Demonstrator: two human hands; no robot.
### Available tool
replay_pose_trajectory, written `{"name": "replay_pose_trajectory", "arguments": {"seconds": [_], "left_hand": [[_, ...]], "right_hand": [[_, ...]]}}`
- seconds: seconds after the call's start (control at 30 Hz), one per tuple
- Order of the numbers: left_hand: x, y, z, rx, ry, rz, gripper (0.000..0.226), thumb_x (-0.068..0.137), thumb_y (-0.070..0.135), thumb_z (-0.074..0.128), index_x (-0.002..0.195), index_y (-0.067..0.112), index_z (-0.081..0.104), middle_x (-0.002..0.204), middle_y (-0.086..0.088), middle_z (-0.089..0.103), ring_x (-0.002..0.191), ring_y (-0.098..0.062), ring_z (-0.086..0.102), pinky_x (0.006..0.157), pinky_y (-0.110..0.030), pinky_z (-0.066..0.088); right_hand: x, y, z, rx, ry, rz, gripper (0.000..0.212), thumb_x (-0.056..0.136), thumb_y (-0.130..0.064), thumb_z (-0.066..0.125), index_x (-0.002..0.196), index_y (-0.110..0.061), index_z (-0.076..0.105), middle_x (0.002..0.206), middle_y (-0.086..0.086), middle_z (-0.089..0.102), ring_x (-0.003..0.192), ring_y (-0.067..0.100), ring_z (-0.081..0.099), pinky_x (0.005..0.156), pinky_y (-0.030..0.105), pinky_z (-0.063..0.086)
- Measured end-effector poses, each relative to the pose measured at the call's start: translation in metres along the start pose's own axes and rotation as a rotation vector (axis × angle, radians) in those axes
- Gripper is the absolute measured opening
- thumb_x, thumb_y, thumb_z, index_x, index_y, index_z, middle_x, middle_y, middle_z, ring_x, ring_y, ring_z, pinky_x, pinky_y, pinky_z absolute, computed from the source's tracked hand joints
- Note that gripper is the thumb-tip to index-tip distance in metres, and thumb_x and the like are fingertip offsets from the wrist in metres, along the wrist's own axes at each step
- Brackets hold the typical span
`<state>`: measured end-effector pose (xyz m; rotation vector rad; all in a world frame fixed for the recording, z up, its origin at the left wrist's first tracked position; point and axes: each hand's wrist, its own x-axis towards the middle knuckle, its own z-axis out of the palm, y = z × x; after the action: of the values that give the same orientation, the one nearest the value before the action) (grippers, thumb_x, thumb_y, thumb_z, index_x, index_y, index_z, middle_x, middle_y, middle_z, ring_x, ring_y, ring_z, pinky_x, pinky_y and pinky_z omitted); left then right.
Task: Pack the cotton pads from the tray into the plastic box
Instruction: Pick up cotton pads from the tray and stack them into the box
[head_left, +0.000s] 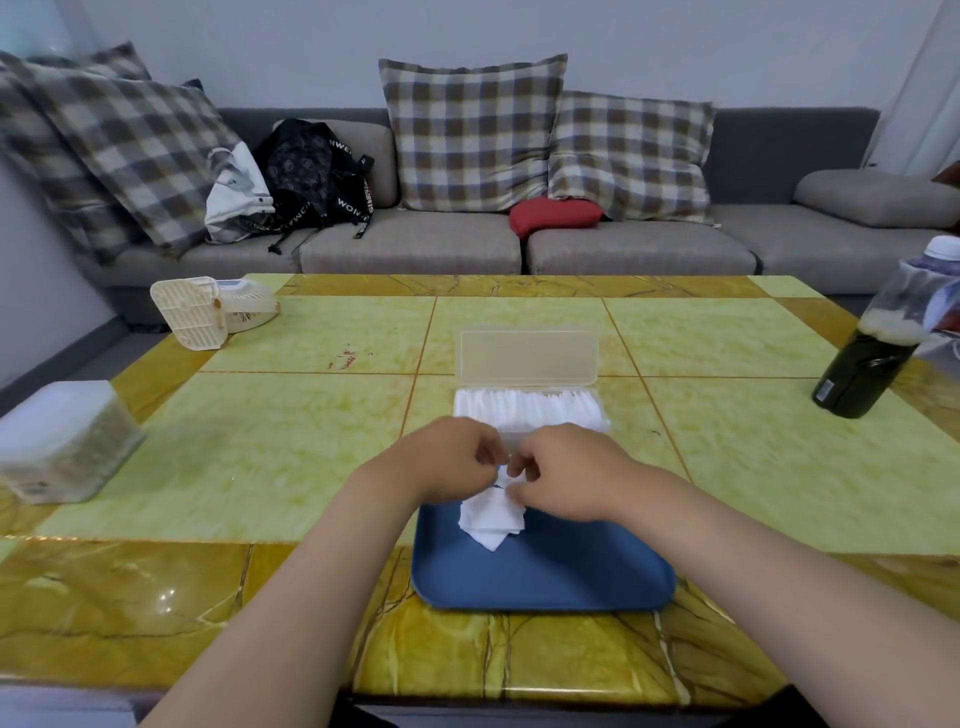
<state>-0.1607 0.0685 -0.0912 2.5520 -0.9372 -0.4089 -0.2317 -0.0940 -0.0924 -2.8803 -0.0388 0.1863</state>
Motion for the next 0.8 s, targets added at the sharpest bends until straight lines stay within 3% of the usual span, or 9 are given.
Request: {"name": "replay_pose_trajectory", "arguments": {"seconds": [0.07, 0.2, 0.27, 0.37, 0.5, 0.6, 0.67, 0.73, 0.8], "left_hand": [[-0.002, -0.004, 0.005, 0.044, -0.13, -0.028, 0.032, 0.082, 0.03, 0.066, 0.113, 0.025, 0.072, 0.103, 0.005, 0.07, 0.091, -0.015, 0.063, 0.077, -0.026, 0.049], [-0.003, -0.008, 0.005, 0.04, -0.199, -0.055, 0.043, 0.077, 0.035, 0.078, 0.116, 0.024, 0.064, 0.1, 0.008, 0.062, 0.089, -0.014, 0.059, 0.076, -0.026, 0.047], [-0.002, -0.009, 0.004, 0.007, -0.169, -0.076, 0.042, 0.077, 0.032, 0.079, 0.113, 0.025, 0.058, 0.106, 0.008, 0.059, 0.093, -0.011, 0.058, 0.079, -0.027, 0.049], [-0.003, -0.01, 0.004, -0.016, -0.164, -0.104, 0.046, 0.074, 0.036, 0.081, 0.109, 0.024, 0.055, 0.11, 0.004, 0.061, 0.098, -0.015, 0.061, 0.086, -0.035, 0.052], [-0.006, -0.006, 0.001, 0.031, -0.204, -0.081, 0.054, 0.07, 0.039, 0.086, 0.111, 0.027, 0.054, 0.112, 0.008, 0.059, 0.096, -0.015, 0.058, 0.079, -0.031, 0.05], [-0.005, -0.006, 0.002, 0.015, -0.17, -0.056, 0.051, 0.071, 0.031, 0.086, 0.113, 0.028, 0.056, 0.105, 0.009, 0.06, 0.089, -0.013, 0.057, 0.07, -0.026, 0.045], [-0.005, -0.005, 0.003, -0.032, -0.155, -0.033, 0.045, 0.072, 0.029, 0.084, 0.11, 0.028, 0.059, 0.096, 0.01, 0.061, 0.082, -0.011, 0.058, 0.065, -0.025, 0.043], [-0.004, -0.003, 0.003, -0.105, -0.146, -0.02, 0.032, 0.075, 0.035, 0.082, 0.095, 0.031, 0.057, 0.088, 0.012, 0.06, 0.075, -0.008, 0.056, 0.063, -0.025, 0.041], [-0.003, 0.001, 0.002, -0.238, -0.135, -0.028, 0.017, 0.084, 0.038, 0.074, 0.088, 0.032, 0.058, 0.084, 0.009, 0.062, 0.073, -0.01, 0.059, 0.066, -0.026, 0.043]], "right_hand": [[0.0, -0.002, 0.004, 0.035, -0.065, -0.008, 0.044, 0.079, -0.052, 0.069, 0.119, -0.033, 0.067, 0.108, -0.009, 0.068, 0.1, 0.016, 0.064, 0.084, 0.036, 0.054], [-0.002, -0.004, 0.012, -0.057, -0.053, -0.083, 0.068, 0.067, -0.065, 0.075, 0.125, -0.034, 0.06, 0.109, -0.009, 0.055, 0.091, 0.016, 0.062, 0.072, 0.035, 0.053], [-0.001, -0.005, 0.014, -0.054, 0.0, -0.145, 0.064, 0.07, -0.058, 0.076, 0.125, -0.033, 0.057, 0.112, -0.009, 0.05, 0.091, 0.016, 0.061, 0.07, 0.034, 0.051], [0.0, -0.007, 0.017, -0.096, 0.012, -0.217, 0.043, 0.08, -0.047, 0.069, 0.121, -0.033, 0.064, 0.109, -0.011, 0.059, 0.093, 0.016, 0.061, 0.067, 0.03, 0.046], [0.002, -0.009, 0.018, -0.164, 0.086, -0.243, 0.024, 0.089, -0.036, 0.055, 0.108, -0.033, 0.069, 0.085, -0.006, 0.061, 0.081, 0.02, 0.058, 0.055, 0.03, 0.032], [0.001, -0.006, 0.017, -0.08, 0.101, -0.185, 0.012, 0.088, -0.031, 0.053, 0.083, -0.028, 0.064, 0.069, -0.006, 0.055, 0.071, 0.02, 0.053, 0.052, 0.03, 0.03], [0.0, -0.003, 0.015, -0.008, 0.11, -0.099, 0.019, 0.087, -0.03, 0.053, 0.069, -0.022, 0.053, 0.064, -0.004, 0.054, 0.067, 0.02, 0.053, 0.051, 0.03, 0.03], [0.0, 0.002, 0.013, 0.096, 0.108, -0.015, 0.022, 0.086, -0.027, 0.055, 0.065, -0.021, 0.051, 0.064, -0.004, 0.055, 0.066, 0.018, 0.052, 0.052, 0.03, 0.032], [0.002, 0.008, 0.011, 0.247, 0.101, 0.063, 0.018, 0.084, -0.024, 0.057, 0.068, -0.016, 0.06, 0.066, -0.001, 0.061, 0.064, 0.021, 0.058, 0.054, 0.03, 0.039]]}}
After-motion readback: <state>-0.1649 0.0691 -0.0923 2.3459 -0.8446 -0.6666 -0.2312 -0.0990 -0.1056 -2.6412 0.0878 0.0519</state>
